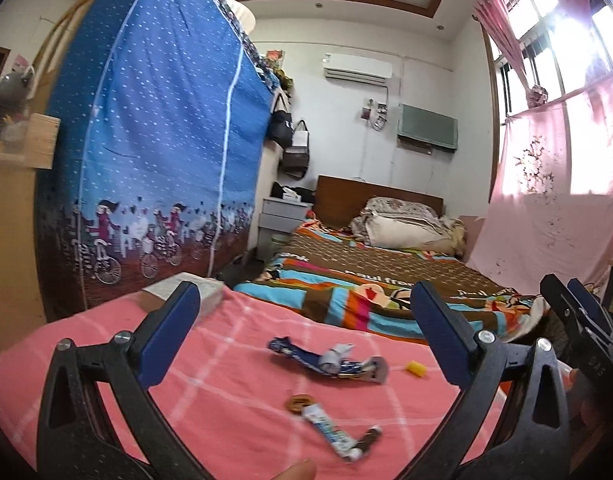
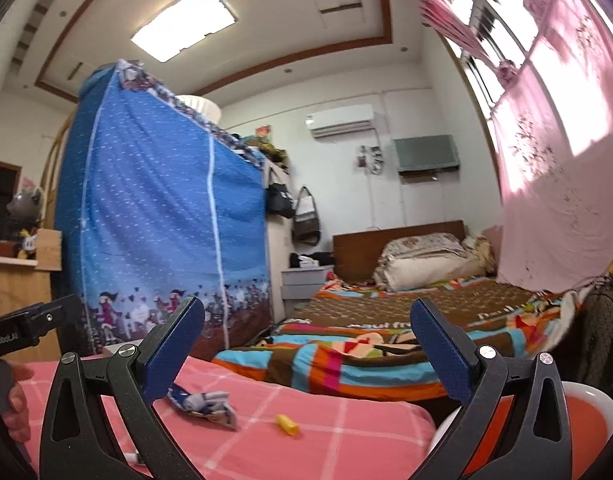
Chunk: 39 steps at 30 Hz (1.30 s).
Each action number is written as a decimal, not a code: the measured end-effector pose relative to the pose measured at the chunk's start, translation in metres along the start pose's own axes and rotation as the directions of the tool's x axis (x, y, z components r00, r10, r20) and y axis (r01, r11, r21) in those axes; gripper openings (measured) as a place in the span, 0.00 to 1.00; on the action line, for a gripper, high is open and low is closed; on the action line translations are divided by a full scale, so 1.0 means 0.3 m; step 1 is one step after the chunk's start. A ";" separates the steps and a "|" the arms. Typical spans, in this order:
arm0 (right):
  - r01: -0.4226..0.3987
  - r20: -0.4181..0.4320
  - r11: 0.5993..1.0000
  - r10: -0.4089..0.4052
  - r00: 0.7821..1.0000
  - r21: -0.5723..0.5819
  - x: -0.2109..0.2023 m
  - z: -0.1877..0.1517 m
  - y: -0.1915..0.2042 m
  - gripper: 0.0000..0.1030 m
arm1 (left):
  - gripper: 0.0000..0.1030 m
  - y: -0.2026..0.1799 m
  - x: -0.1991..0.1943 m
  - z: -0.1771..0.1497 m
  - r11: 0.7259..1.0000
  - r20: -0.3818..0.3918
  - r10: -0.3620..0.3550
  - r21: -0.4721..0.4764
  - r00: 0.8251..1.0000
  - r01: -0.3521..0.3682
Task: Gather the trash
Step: 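Move both tools back over the remaining trash on the bedspread, then grasp the brown coil with the left tool while the right tool grasps the yellow earplug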
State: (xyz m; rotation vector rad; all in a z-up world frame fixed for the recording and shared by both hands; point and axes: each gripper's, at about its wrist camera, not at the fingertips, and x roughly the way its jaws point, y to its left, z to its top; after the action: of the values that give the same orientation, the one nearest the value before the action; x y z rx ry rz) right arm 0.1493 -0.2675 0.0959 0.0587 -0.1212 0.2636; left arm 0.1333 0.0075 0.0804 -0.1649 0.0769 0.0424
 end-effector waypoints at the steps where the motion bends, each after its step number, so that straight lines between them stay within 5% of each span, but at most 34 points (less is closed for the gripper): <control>1: -0.009 0.001 1.000 0.009 1.000 -0.010 0.001 -0.004 0.013 1.00 | 1.00 0.010 -0.004 -0.004 1.000 0.001 0.002 0.004 1.000 -0.003; 16: -0.070 -0.128 0.989 0.053 0.990 -0.130 0.057 -0.087 0.123 1.00 | 1.00 0.057 -0.020 -0.067 0.995 -0.018 0.009 0.103 1.000 -0.007; 25: -0.053 -0.299 0.982 -0.005 0.954 -0.183 0.155 -0.157 0.141 1.00 | 1.00 0.052 0.100 -0.094 0.994 -0.210 0.015 0.107 0.978 0.007; 33: -0.034 -0.428 0.987 -0.037 0.903 -0.158 0.235 -0.195 0.114 1.00 | 0.93 0.041 0.221 -0.136 0.994 -0.416 -0.026 0.089 0.909 0.069; 39: -0.061 -0.570 0.991 -0.016 0.822 -0.115 0.320 -0.245 0.093 0.86 | 0.74 0.031 0.330 -0.189 0.990 -0.592 -0.094 0.031 0.801 0.140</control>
State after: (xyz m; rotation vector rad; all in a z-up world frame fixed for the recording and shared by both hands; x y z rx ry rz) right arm 0.2421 -0.2105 0.0363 -0.1533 0.4638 0.2871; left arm 0.2275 0.0109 0.0153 -0.1036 0.6955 -0.1395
